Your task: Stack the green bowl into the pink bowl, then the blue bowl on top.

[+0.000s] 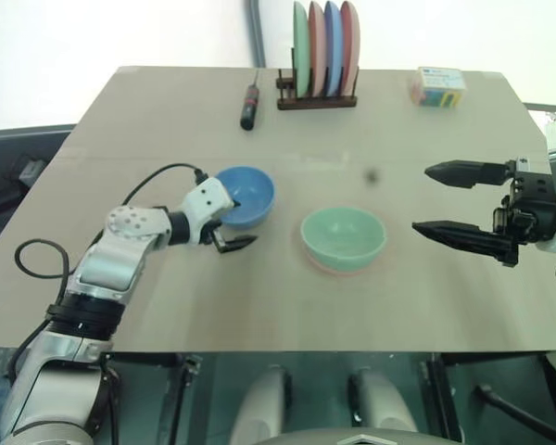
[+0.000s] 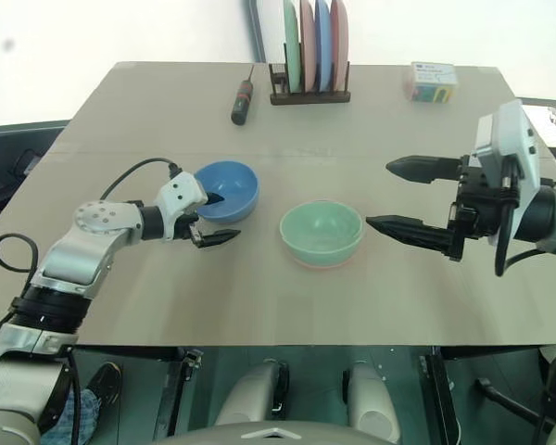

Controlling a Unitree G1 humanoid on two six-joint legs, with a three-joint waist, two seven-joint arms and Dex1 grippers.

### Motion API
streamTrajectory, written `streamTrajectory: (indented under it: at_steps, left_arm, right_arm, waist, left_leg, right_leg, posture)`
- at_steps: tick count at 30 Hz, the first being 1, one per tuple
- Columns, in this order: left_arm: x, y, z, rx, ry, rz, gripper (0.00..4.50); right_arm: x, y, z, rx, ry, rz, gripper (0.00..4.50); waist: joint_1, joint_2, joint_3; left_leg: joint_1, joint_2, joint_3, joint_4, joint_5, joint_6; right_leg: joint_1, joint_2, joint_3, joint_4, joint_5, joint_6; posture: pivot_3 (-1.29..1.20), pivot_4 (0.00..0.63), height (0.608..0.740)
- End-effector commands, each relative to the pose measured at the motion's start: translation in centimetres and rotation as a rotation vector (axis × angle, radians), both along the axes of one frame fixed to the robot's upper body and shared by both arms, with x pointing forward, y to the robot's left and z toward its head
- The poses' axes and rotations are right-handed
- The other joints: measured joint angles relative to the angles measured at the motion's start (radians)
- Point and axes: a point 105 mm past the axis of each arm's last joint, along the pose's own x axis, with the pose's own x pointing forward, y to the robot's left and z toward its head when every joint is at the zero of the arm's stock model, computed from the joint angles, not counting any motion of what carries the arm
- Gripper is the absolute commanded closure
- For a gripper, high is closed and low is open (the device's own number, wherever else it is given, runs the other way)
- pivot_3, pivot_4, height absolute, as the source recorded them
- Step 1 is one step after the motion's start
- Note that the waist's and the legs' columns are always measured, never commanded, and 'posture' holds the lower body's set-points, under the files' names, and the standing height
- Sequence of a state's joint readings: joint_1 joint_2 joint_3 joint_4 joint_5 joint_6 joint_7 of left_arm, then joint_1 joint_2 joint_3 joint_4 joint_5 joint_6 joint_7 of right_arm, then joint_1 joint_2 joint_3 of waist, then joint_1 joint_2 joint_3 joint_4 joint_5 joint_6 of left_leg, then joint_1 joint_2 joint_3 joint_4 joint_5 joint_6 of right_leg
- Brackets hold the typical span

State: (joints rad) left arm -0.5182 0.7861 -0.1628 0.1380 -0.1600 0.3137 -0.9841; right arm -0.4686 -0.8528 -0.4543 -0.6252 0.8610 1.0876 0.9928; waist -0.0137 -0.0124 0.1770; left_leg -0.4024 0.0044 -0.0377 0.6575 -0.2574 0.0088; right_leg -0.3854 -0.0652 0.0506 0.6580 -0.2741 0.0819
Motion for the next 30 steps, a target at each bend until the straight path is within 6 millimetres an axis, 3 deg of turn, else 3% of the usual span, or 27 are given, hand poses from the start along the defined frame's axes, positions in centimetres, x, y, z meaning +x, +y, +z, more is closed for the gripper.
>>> streamTrajectory:
  at_steps: [1, 4, 10, 11, 16, 20, 23, 26, 28, 30]
  left_arm:
    - [0.4, -0.5, 0.9, 0.009, -0.051, -0.041, 0.5]
    - [0.5, -0.7, 1.1, 0.001, -0.058, -0.053, 1.59]
    - [0.3, -0.5, 1.0, 0.016, -0.029, -0.082, 4.24]
    - [0.3, -0.4, 1.0, 0.024, -0.023, -0.092, 4.46]
    - [0.9, -0.2, 2.4, 0.056, -0.041, -0.147, 4.46]
    - [1.9, -2.3, 5.0, 0.087, -0.119, -0.27, 4.46]
    - [1.4, -5.9, 7.0, 0.078, -0.173, -0.445, 4.46]
    - [-0.4, -9.7, 8.4, 0.03, -0.198, -0.628, 4.46]
    - [-3.0, -12.0, 7.9, 0.038, -0.173, -0.806, 4.46]
    - [-5.3, -13.0, 7.3, 0.061, -0.144, -0.943, 4.46]
  right_arm:
    - [-0.5, 0.1, 0.6, -0.015, -0.051, -0.004, 0.04]
    - [-0.6, 0.1, 0.6, -0.013, -0.052, -0.007, 0.04]
    - [-0.6, 0.1, 0.7, -0.012, -0.052, -0.012, 0.04]
    - [-0.6, 0.1, 0.7, -0.011, -0.052, -0.01, 0.04]
    - [-0.7, 0.1, 1.2, -0.005, -0.063, -0.001, 0.04]
    - [-0.5, -0.2, 1.3, -0.003, -0.069, -0.003, 0.04]
    - [-0.5, -0.2, 1.2, -0.007, -0.068, -0.002, 0.04]
    - [-0.5, -0.2, 1.1, -0.008, -0.066, -0.002, 0.04]
    - [-0.5, -0.2, 1.1, -0.006, -0.065, -0.004, 0.04]
    - [-0.4, -0.3, 1.1, -0.005, -0.064, -0.007, 0.04]
  waist:
    - [0.0, 0.0, 0.0]
    - [0.0, -0.001, 0.0]
    - [0.001, -0.001, 0.0]
    - [0.003, -0.001, 0.0]
    - [0.003, -0.001, 0.0]
    - [0.006, -0.001, 0.0]
    - [0.006, -0.001, 0.001]
    - [0.003, -0.001, 0.001]
    - [0.0, -0.001, 0.001]
    - [-0.005, -0.001, 0.001]
  left_leg:
    - [0.0, 0.0, 0.0, 0.0, 0.0, 0.0]
    - [-0.004, 0.0, 0.0, 0.001, 0.0, 0.0]
    - [-0.014, 0.0, -0.002, 0.011, 0.0, 0.0]
    - [-0.013, 0.0, -0.002, 0.011, 0.0, 0.0]
    - [-0.013, 0.0, -0.002, 0.011, 0.0, 0.0]
    - [-0.014, 0.0, -0.004, 0.012, 0.0, 0.0]
    - [-0.016, -0.001, -0.004, 0.013, 0.0, 0.0]
    - [-0.016, 0.0, -0.003, 0.013, 0.0, 0.0]
    - [-0.016, 0.0, -0.003, 0.012, 0.0, 0.0]
    - [-0.017, 0.0, -0.003, 0.012, 0.0, 0.0]
  right_leg:
    - [0.0, 0.0, 0.0, 0.0, 0.0, 0.0]
    - [-0.004, 0.0, 0.0, 0.002, 0.0, 0.0]
    - [-0.011, 0.0, -0.002, 0.005, 0.0, 0.0]
    - [-0.01, 0.0, -0.002, 0.005, 0.0, 0.0]
    - [-0.01, 0.001, -0.002, 0.006, 0.0, 0.001]
    - [-0.01, 0.001, -0.004, 0.006, 0.0, 0.001]
    - [-0.01, 0.001, -0.004, 0.005, 0.001, 0.001]
    - [-0.01, 0.001, -0.004, 0.004, 0.0, 0.001]
    - [-0.011, 0.001, -0.004, 0.004, 0.0, 0.001]
    - [-0.011, 0.001, -0.003, 0.004, 0.0, 0.001]
  posture:
    - [0.0, 0.15, 0.74]
    - [0.0, 0.15, 0.74]
    - [0.0, 0.15, 0.74]
    - [0.0, 0.15, 0.74]
    - [0.0, 0.15, 0.74]
    - [0.0, 0.15, 0.74]
    - [0.0, 0.15, 0.74]
    - [0.0, 0.15, 0.74]
    - [0.0, 0.15, 0.74]
    - [0.0, 0.15, 0.74]
